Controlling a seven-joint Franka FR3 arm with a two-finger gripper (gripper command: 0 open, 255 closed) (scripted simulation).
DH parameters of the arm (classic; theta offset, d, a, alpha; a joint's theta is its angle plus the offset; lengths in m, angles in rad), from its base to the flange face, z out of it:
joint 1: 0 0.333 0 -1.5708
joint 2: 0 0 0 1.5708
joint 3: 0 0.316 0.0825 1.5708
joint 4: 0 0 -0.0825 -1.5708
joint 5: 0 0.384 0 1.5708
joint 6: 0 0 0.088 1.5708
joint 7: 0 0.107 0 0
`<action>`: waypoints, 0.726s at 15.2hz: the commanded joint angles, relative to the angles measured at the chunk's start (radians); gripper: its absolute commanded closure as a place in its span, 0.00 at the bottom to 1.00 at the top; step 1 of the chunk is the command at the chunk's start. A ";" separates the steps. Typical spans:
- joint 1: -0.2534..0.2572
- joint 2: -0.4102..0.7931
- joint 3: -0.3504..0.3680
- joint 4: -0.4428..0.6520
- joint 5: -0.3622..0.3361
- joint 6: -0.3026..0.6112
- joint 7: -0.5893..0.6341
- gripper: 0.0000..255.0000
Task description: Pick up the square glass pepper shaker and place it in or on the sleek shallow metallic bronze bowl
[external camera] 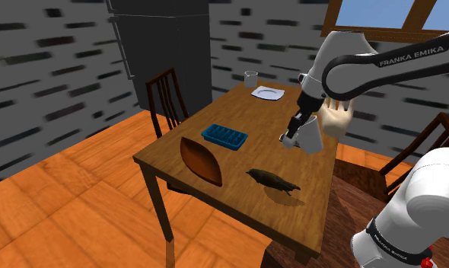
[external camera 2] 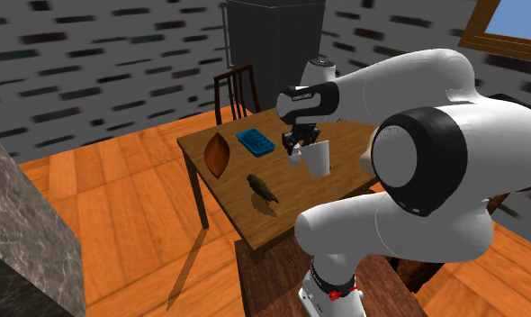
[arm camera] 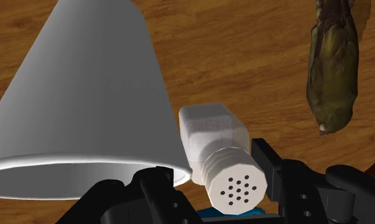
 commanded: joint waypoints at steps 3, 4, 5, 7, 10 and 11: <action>0.000 -0.026 0.006 0.042 0.000 -0.067 0.007 1.00; 0.000 -0.026 0.006 0.042 0.000 -0.068 0.007 1.00; 0.013 0.001 0.024 0.058 0.010 -0.057 0.029 1.00; 0.037 0.055 0.059 0.095 0.029 -0.037 0.071 1.00; 0.067 0.141 0.109 0.159 0.049 -0.013 0.132 1.00; 0.075 0.170 0.125 0.182 0.054 -0.006 0.152 1.00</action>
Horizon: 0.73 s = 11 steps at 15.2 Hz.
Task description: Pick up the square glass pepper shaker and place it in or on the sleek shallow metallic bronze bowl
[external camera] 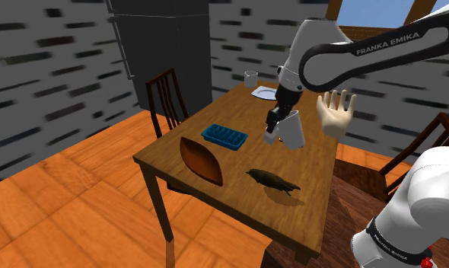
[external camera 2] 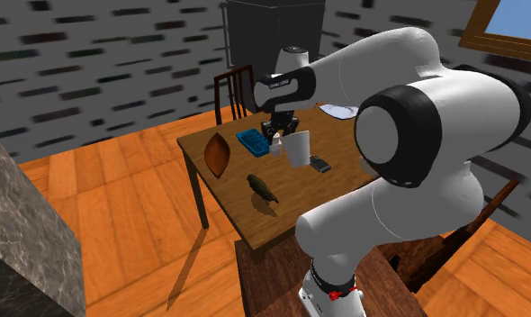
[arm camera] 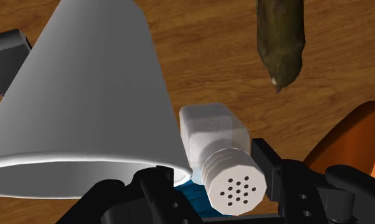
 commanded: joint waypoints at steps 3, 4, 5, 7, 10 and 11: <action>0.031 0.114 0.066 0.092 0.014 0.026 0.086 1.00; 0.036 0.144 0.081 0.120 0.014 0.029 0.106 1.00; 0.042 0.175 0.095 0.148 0.013 0.032 0.126 1.00; 0.051 0.236 0.123 0.208 0.007 0.034 0.167 1.00; 0.063 0.329 0.162 0.306 -0.011 0.032 0.229 1.00; 0.067 0.361 0.173 0.340 -0.019 0.029 0.250 1.00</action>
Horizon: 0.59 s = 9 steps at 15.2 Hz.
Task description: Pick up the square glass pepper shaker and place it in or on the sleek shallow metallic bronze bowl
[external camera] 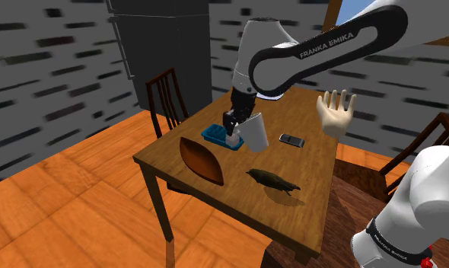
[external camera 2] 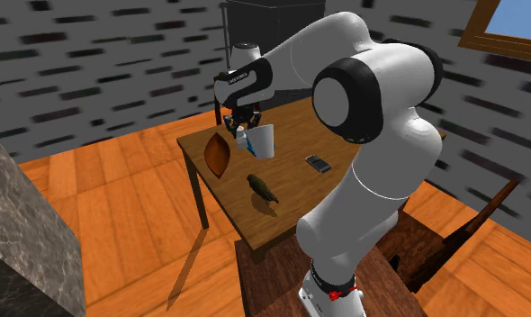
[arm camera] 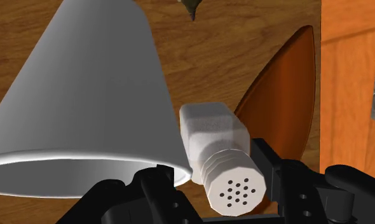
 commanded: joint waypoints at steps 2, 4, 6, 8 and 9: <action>0.013 0.103 0.033 0.118 -0.027 -0.015 0.064 1.00; 0.025 0.169 0.051 0.195 -0.050 -0.027 0.106 1.00; 0.039 0.236 0.066 0.277 -0.074 -0.044 0.147 1.00; 0.060 0.322 0.081 0.386 -0.107 -0.071 0.195 1.00; 0.062 0.326 0.079 0.378 -0.108 -0.059 0.196 1.00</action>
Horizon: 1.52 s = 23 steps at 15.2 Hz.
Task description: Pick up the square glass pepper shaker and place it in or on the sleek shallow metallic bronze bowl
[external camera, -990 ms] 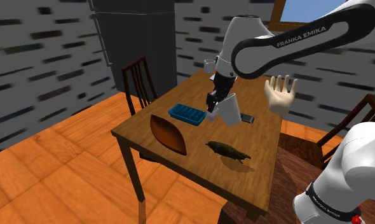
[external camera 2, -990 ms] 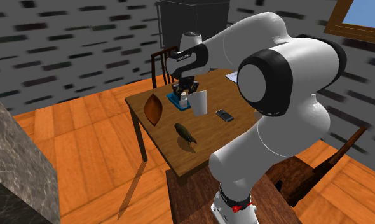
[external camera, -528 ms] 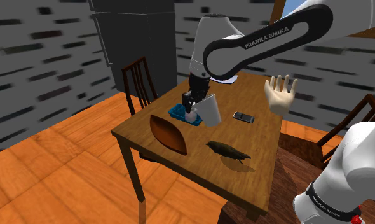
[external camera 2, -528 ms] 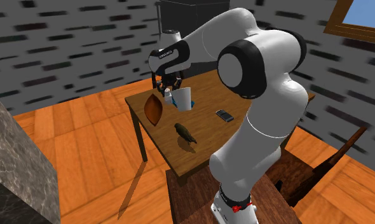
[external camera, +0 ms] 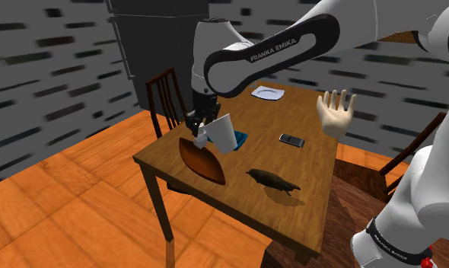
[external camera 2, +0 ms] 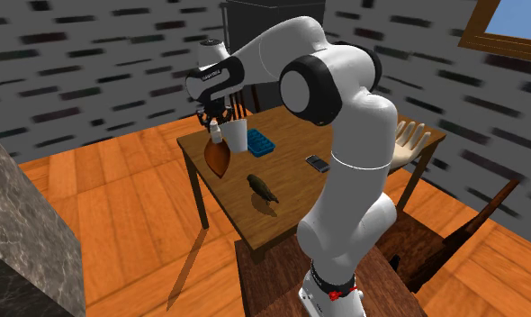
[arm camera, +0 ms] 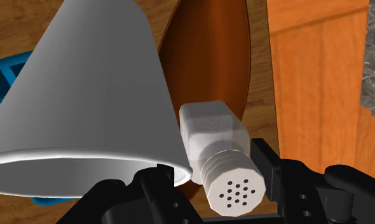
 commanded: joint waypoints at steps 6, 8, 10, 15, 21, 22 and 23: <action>0.011 0.047 0.003 -0.024 -0.021 0.069 0.028 1.00; 0.011 0.058 0.002 -0.038 -0.025 0.094 0.031 1.00; 0.012 0.069 0.001 -0.051 -0.030 0.118 0.035 1.00; 0.014 0.092 -0.002 -0.073 -0.040 0.162 0.043 1.00; 0.014 0.092 -0.002 -0.073 -0.040 0.162 0.043 1.00; 0.015 0.094 -0.002 -0.069 -0.041 0.160 0.043 0.00; 0.015 0.098 -0.002 -0.066 -0.042 0.160 0.044 0.00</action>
